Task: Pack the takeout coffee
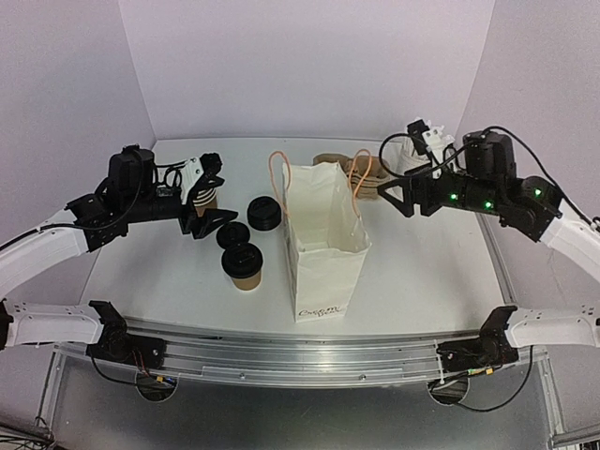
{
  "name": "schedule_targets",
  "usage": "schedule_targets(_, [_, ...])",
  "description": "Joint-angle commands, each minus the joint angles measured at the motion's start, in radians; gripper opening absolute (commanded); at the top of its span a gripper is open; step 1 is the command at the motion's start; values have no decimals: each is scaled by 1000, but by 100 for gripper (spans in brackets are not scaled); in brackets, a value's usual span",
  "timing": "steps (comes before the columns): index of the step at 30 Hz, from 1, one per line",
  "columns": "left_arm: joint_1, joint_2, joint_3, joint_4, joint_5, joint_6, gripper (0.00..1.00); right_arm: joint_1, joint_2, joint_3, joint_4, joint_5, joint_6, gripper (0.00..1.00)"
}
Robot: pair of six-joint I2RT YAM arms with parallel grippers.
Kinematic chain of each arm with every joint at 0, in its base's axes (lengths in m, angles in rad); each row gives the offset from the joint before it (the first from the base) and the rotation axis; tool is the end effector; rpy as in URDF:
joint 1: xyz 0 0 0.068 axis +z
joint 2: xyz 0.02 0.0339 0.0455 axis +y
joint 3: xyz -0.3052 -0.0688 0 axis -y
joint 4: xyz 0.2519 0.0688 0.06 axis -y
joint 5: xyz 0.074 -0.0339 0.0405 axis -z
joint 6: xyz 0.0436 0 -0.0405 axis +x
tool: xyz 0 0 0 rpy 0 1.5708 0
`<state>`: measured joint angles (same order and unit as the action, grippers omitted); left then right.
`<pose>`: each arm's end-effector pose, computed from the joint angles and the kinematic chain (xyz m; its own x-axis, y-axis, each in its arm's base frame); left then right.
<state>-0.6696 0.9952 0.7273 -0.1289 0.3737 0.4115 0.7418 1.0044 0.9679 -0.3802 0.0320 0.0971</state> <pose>0.1613 -0.1480 0.3164 0.0590 0.4282 -0.9017 0.8928 0.3815 0.2396 0.1614 0.1460 0.3742 -0.3604 -0.1988 -0.9114 -0.6217 0.7796 0.0758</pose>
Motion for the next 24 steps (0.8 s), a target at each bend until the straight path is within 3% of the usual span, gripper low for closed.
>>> schedule_targets(1, [-12, 15, 43, 50, 15, -23, 83, 3, 134, -34, -36, 6, 173, 84])
schedule_targets(16, [-17, 26, 38, 59, 10, -7, 83, 21, 167, -137, 227, -174, 294, 83])
schedule_targets(24, [-19, 27, 36, 63, 6, 9, 83, 37, 187, -127, 236, -190, 307, 83])
